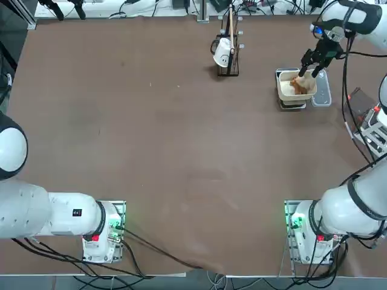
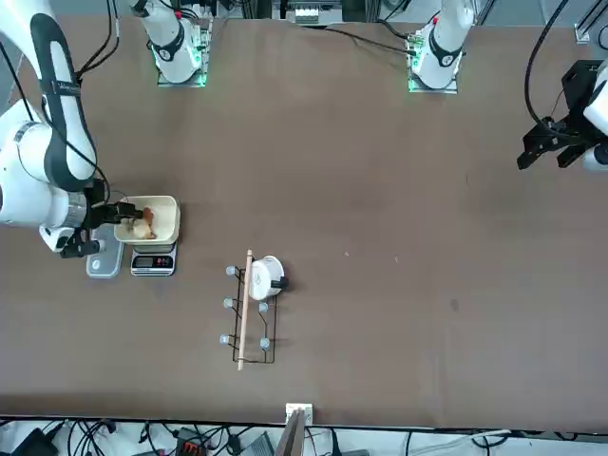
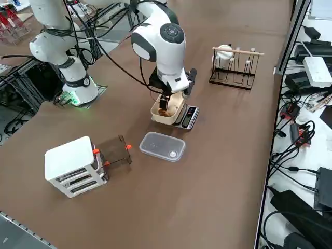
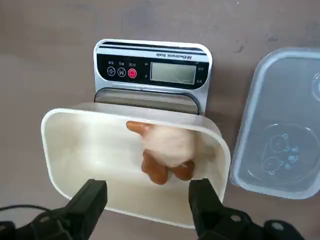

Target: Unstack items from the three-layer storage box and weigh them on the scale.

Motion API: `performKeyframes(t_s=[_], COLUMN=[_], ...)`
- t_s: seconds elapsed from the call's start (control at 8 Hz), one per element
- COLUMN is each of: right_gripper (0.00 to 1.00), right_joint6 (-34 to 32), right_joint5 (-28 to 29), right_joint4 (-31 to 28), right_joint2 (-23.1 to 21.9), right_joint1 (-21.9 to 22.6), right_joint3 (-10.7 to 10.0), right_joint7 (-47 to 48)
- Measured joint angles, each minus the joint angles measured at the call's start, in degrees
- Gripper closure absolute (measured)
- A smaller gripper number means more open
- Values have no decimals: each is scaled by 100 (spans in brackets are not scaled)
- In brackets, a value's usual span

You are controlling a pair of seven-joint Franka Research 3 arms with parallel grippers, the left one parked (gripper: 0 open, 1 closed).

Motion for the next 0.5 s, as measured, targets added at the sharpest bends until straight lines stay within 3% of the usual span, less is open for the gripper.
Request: performKeyframes(t_s=[0.12, 0.25, 0.38, 0.5], right_gripper=[4, 16, 23, 44], right_joint6=[-2, -87, -302, -462], right_joint5=[1, -68, -414, -952], right_joint4=[9, 22, 48, 53], right_joint2=[-49, -123, -217, -314], right_joint1=[-1, -8, -24, -78], right_joint3=[-14, -59, -176, -345], right_joint7=[-12, -157, -561, -1131])
